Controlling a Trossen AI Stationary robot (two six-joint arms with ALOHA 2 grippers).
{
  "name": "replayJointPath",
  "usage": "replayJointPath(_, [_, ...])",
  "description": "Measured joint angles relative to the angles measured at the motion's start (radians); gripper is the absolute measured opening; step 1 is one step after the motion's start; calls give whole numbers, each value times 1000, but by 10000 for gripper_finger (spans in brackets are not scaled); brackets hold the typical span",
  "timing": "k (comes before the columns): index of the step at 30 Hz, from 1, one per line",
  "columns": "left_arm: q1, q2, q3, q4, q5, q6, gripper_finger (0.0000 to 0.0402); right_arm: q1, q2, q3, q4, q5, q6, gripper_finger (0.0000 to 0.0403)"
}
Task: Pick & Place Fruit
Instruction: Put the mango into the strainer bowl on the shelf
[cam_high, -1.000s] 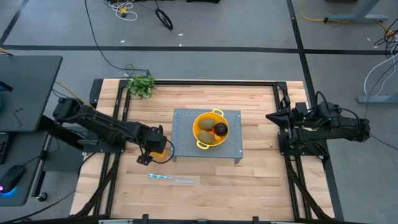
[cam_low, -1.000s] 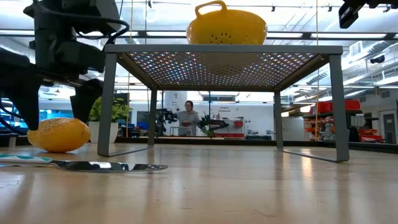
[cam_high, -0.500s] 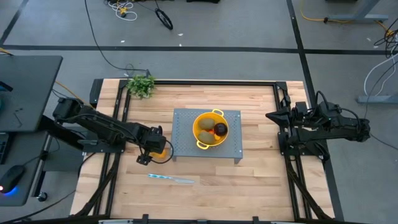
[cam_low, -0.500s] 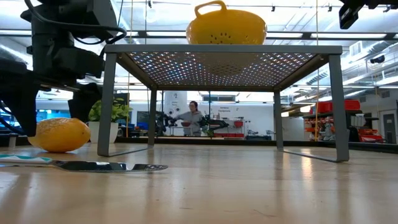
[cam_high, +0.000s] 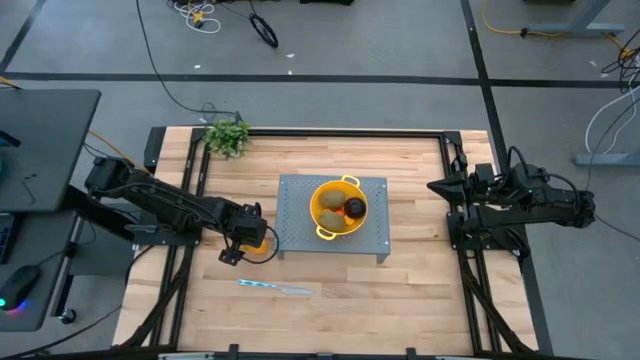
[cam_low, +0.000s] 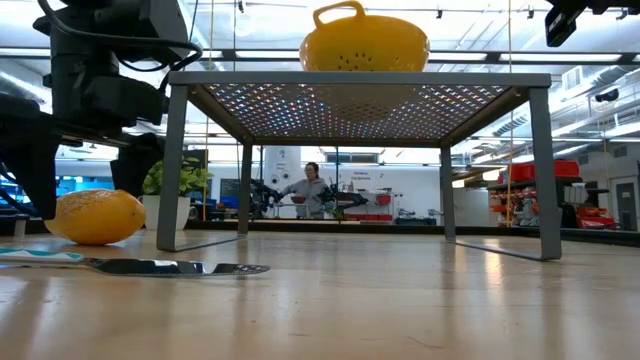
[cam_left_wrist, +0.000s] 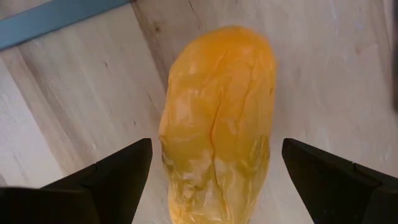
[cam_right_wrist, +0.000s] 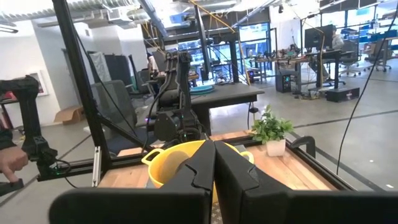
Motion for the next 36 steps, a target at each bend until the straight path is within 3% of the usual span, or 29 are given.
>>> replayJointPath(8, [0, 0, 0, 0, 0, 0, 364, 0, 0, 0, 0, 0, 0, 15])
replayJointPath(24, [0, 0, 0, 0, 2, -4, 280, 0, 0, 0, 0, 0, 0, 15])
replayJointPath(36, [0, 0, 0, 0, 10, -5, 274, 0, 0, 0, 0, 0, 0, 15])
